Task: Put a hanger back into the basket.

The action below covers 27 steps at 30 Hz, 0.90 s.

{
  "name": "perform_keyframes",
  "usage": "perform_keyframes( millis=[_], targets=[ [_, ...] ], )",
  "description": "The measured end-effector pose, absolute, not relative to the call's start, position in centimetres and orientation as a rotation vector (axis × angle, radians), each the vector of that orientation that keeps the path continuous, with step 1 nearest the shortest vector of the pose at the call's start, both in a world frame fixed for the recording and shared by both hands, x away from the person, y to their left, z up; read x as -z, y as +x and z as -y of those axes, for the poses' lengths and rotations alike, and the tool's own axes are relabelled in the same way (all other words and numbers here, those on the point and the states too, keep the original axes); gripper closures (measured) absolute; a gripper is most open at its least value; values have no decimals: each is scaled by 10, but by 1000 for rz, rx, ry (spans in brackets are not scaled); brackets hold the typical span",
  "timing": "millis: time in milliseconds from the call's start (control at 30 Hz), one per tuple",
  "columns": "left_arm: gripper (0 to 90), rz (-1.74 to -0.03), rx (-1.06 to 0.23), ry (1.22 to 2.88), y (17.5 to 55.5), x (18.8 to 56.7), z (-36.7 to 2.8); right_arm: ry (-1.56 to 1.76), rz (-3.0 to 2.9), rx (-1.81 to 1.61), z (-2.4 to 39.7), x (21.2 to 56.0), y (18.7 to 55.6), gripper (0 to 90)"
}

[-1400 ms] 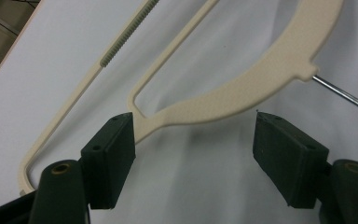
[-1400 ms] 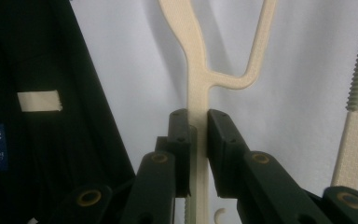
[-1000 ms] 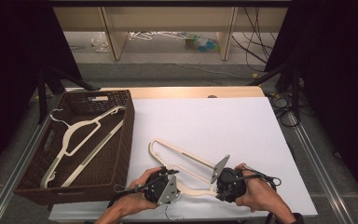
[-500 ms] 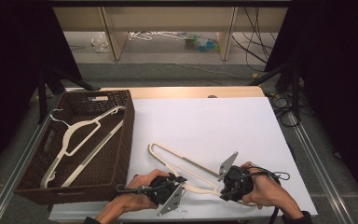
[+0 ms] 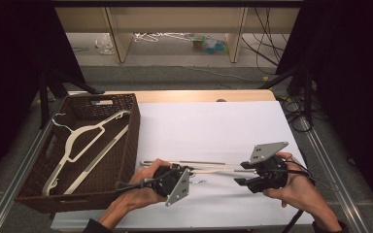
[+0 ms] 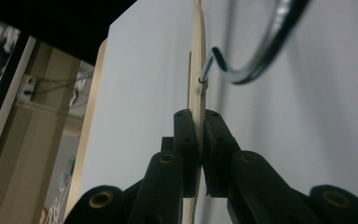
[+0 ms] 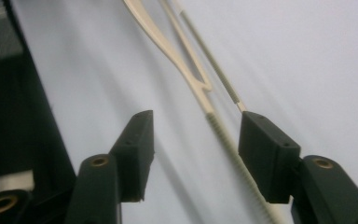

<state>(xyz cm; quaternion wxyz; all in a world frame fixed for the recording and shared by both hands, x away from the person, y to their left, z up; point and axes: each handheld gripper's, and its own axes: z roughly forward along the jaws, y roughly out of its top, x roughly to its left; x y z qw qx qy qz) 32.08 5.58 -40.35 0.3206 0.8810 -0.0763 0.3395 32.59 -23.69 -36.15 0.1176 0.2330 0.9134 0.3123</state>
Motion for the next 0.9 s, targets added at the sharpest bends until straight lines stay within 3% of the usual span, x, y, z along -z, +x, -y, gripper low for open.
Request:
perform_keyframes(
  millis=[100,500,900],
  targets=[
    [855,77,-867,2329,331,387,-64,713,-2596,-1002,237,355,325,409],
    [855,-442,-550,2062,363,340,-100,760,-2551,-1085,234,361,324,370],
    [855,-636,-256,1876,364,288,-148,786,-2566,-1092,229,382,321,323]
  ],
)
